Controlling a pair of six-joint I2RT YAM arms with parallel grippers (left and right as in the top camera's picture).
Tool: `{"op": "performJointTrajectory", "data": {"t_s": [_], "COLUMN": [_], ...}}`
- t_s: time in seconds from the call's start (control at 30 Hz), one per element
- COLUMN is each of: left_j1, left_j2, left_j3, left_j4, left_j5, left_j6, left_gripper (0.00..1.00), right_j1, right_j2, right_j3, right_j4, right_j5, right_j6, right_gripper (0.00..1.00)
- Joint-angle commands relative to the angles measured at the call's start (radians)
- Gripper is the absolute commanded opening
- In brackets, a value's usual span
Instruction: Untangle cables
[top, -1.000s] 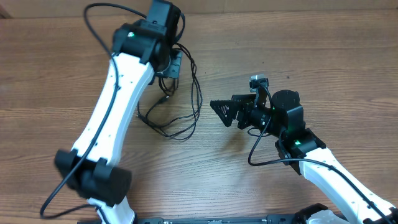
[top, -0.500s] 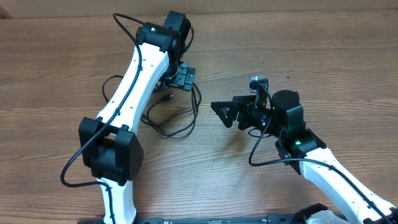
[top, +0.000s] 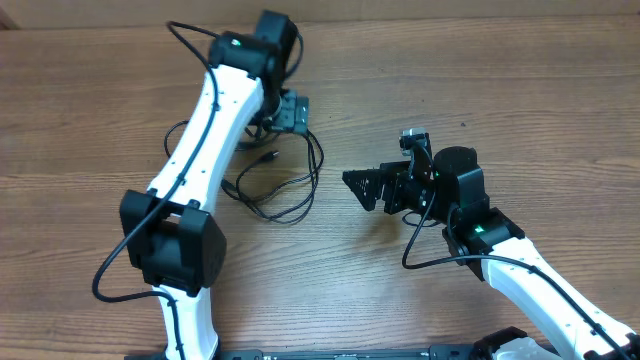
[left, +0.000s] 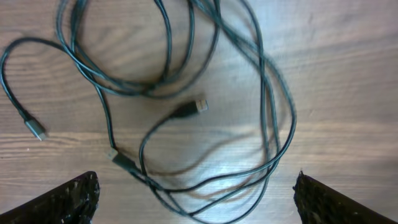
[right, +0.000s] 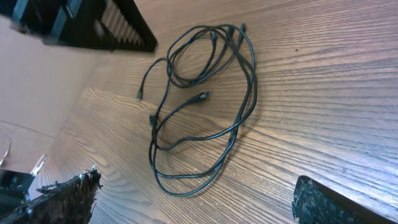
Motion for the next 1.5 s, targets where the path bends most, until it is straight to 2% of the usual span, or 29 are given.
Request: {"op": "performJointTrajectory", "data": {"t_s": [0.0, 0.3, 0.53, 0.9, 0.97, 1.13, 1.2, 1.47], "left_j1": [0.082, 0.229, 0.237, 0.238, 0.238, 0.235, 0.235, 0.240], "left_j2": [-0.013, -0.013, -0.013, -0.013, -0.013, -0.013, -0.013, -0.013], "left_j3": [0.087, 0.094, 0.094, 0.094, 0.094, 0.094, 0.094, 0.094], "left_j4": [0.009, 0.010, 0.011, 0.013, 0.012, 0.013, 0.012, 0.013], "left_j5": [0.094, 0.144, 0.145, 0.144, 0.144, 0.145, 0.144, 0.144], "left_j6": [-0.048, -0.047, -0.048, -0.048, -0.048, -0.048, -0.048, -0.048], "left_gripper": [1.00, 1.00, 1.00, 1.00, 1.00, 1.00, 1.00, 1.00], "right_j1": [-0.004, -0.003, -0.003, 0.000, 0.007, 0.049, 0.064, 0.106], "right_j2": [0.018, 0.257, 0.380, 0.542, 0.569, 0.616, 0.643, 0.798], "right_j3": [0.040, 0.404, 0.534, 0.690, 0.712, 0.713, 0.713, 0.713], "right_j4": [-0.042, -0.375, -0.425, -0.440, -0.425, -0.266, -0.198, 0.047], "right_j5": [0.013, 0.012, 0.011, 0.057, 0.086, 0.145, 0.155, 0.155], "right_j6": [-0.004, -0.058, -0.117, -0.359, -0.421, -0.561, -0.562, -0.562], "right_gripper": [1.00, 0.97, 0.95, 0.94, 0.95, 0.96, 0.99, 0.99]}}
